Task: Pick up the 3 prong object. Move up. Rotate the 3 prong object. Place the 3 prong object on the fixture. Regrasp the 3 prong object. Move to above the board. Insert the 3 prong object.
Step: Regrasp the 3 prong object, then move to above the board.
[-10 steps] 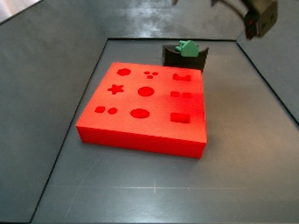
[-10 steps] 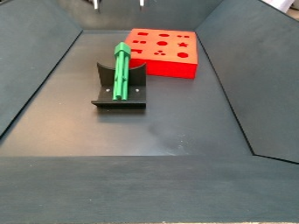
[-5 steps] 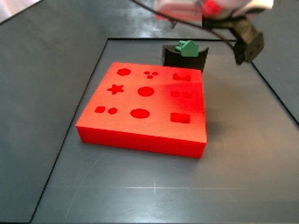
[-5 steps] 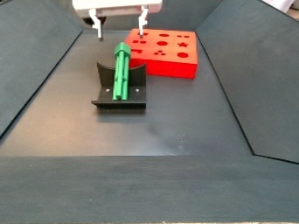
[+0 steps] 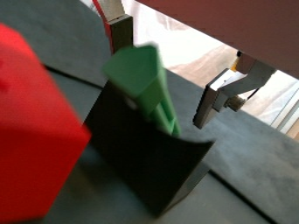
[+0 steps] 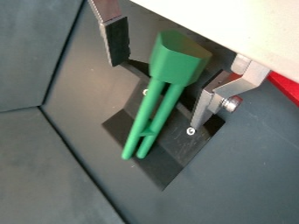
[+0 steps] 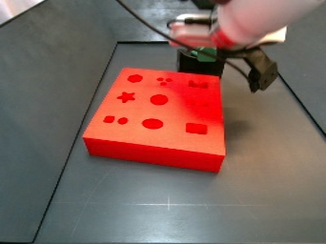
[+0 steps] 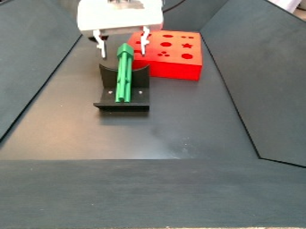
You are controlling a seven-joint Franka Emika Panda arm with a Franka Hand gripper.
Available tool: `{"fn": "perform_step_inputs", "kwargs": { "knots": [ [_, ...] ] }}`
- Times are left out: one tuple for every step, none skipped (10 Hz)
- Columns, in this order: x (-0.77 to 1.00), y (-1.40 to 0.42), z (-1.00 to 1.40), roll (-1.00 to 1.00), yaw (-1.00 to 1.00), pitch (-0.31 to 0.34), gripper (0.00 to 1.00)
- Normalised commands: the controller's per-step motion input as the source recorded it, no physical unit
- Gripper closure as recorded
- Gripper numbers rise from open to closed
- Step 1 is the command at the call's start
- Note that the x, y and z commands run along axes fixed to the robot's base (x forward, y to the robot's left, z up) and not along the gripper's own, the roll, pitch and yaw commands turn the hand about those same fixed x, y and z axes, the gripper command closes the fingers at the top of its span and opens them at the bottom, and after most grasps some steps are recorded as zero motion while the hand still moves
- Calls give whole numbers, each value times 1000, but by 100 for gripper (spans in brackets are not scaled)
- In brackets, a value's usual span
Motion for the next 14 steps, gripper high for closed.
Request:
{"fn": "perform_step_inputs", "kwargs": {
  "knots": [
    [94,-20,-318,90,63,4,0],
    [96,-20,-190,90,63,0,0],
    [0,0,0,0,0,0,100],
    [-11,162,1000,-66,-24,-150,100],
    [-12,161,1000,-79,-35,-149,100],
    [-20,156,1000,-91,-63,-133,100],
    [-22,151,1000,-99,-89,-118,100],
    [-25,148,1000,-107,-104,-97,100],
    [-28,146,1000,-115,-118,-74,100],
    [-33,141,1000,-121,-121,-48,100],
    [-38,138,1000,-126,-115,-29,100],
    [-42,133,1000,-128,-101,-14,100],
    [-44,132,1000,-126,-93,-9,100],
    [-52,126,1000,-122,-74,3,100]
  ]
}}
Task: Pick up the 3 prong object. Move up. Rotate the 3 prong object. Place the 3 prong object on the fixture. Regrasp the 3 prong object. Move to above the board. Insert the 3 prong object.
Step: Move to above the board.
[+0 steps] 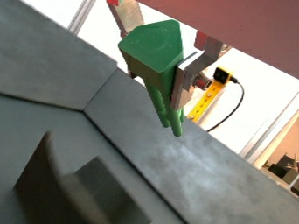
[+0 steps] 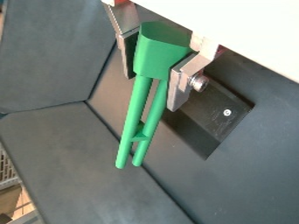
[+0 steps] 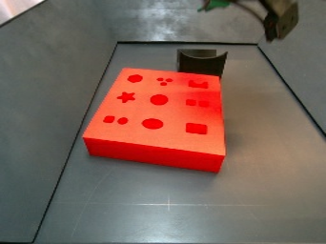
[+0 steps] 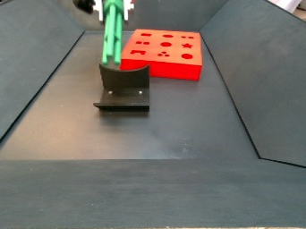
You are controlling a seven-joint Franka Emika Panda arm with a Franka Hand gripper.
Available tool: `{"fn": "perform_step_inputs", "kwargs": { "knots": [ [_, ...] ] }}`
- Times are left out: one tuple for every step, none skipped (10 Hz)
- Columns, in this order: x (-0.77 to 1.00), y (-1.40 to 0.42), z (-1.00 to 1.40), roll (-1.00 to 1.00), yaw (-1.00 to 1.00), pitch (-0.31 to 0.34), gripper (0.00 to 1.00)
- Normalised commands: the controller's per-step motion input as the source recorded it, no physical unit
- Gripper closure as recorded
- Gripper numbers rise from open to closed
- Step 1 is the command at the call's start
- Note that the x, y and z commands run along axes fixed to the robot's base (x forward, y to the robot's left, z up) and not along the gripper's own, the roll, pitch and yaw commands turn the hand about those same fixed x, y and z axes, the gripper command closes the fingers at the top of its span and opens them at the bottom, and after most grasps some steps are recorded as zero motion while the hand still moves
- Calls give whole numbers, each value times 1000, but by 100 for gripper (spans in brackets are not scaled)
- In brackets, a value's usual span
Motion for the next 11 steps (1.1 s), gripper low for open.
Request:
{"fn": "perform_step_inputs", "kwargs": {
  "knots": [
    [-55,124,1000,-117,-65,6,100],
    [-59,121,1000,-109,-57,10,100],
    [-62,116,1000,-98,-45,15,100],
    [-66,110,1000,-90,-35,24,100],
    [-69,108,1000,-82,-30,26,100],
    [-74,100,1000,-69,-22,31,100],
    [-78,96,1000,-66,-18,37,100],
    [-79,89,1000,-64,-7,46,100],
    [-78,83,1000,-66,-3,50,100],
    [-74,76,1000,-68,3,55,100],
    [-67,65,1000,-72,12,68,100]
  ]
}}
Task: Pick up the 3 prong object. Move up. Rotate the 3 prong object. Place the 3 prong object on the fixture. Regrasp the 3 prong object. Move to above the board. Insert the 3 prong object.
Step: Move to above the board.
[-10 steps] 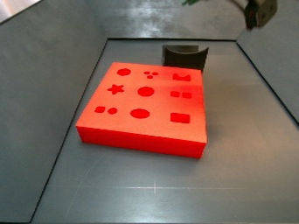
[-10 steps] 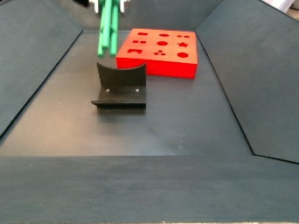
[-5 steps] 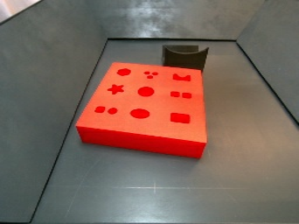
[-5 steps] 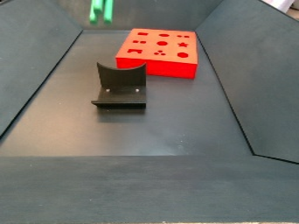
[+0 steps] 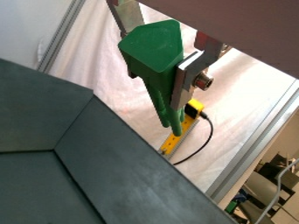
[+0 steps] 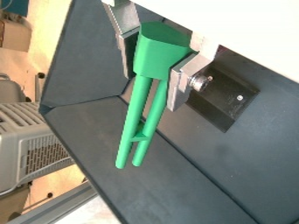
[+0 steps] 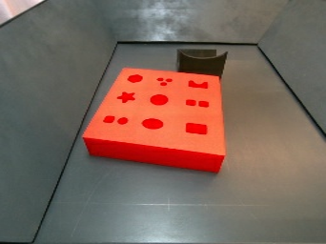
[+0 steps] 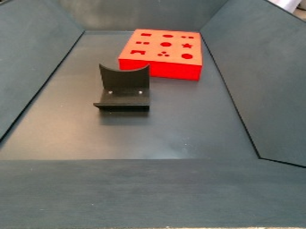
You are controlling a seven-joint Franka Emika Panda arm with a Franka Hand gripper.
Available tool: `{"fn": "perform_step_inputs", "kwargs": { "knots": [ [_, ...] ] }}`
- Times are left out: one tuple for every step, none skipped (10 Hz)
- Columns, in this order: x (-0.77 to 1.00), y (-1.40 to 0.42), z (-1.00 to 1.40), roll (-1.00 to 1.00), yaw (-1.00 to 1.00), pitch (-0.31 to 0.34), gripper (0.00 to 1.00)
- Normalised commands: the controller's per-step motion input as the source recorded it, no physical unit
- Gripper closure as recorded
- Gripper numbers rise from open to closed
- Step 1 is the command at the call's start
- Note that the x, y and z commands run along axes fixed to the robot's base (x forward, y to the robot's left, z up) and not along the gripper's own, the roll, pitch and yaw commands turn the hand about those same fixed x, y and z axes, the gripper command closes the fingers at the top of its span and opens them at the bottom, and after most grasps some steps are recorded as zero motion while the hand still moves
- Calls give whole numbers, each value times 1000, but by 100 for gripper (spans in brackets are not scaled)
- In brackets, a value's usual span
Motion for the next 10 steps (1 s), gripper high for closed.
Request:
{"fn": "perform_step_inputs", "kwargs": {
  "knots": [
    [-49,45,845,-69,18,79,100],
    [-31,25,669,-65,25,90,100],
    [-7,9,442,-61,36,110,100],
    [8,0,276,-62,47,129,100],
    [-473,-1000,-190,-1000,-57,25,100],
    [-471,-1000,-211,-1000,-52,19,100],
    [-493,-1000,-202,-1000,-45,1,100],
    [-508,-1000,-219,-1000,-43,-7,100],
    [-529,-1000,-211,-1000,-42,-18,100],
    [-541,-1000,-213,-1000,-41,-23,100]
  ]
}}
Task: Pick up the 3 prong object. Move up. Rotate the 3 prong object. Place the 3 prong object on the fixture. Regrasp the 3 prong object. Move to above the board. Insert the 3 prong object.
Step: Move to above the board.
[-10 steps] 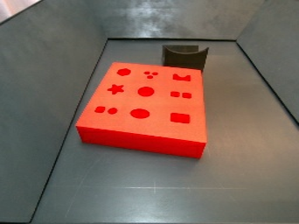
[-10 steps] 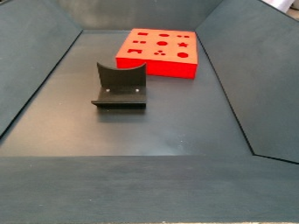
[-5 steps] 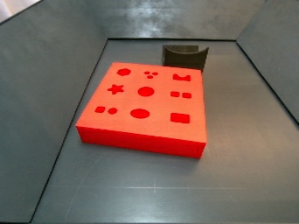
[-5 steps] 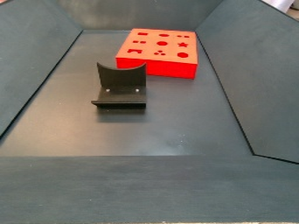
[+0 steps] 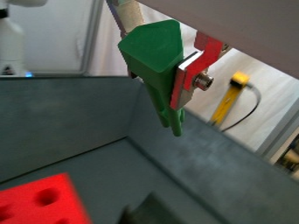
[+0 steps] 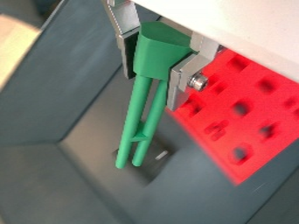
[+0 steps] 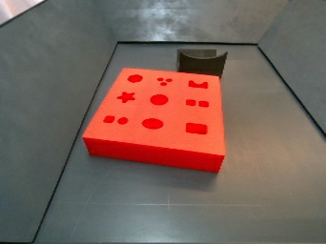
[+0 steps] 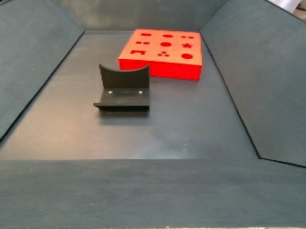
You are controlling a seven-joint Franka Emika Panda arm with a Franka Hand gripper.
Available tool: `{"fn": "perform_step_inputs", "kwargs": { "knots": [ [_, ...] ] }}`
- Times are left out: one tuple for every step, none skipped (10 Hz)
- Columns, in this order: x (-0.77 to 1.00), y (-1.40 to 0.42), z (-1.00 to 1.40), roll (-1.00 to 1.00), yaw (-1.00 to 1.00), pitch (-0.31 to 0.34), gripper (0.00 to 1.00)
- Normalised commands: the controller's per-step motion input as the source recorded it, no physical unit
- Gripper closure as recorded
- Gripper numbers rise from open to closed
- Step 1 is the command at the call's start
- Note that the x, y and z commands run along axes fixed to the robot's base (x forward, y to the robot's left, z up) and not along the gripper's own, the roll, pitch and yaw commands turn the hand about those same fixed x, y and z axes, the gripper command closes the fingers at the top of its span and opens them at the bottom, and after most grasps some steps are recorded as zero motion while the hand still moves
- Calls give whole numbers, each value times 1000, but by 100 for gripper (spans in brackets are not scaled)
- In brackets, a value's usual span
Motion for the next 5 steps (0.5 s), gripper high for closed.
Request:
{"fn": "perform_step_inputs", "kwargs": {
  "knots": [
    [-559,-1000,-213,-1000,-41,-32,100],
    [-590,-1000,-213,-1000,-41,-42,100],
    [-622,-1000,-212,-1000,-43,-54,100],
    [-574,-823,-175,-1000,-41,-79,100],
    [-415,-504,-107,-1000,-38,-106,100]
  ]
}}
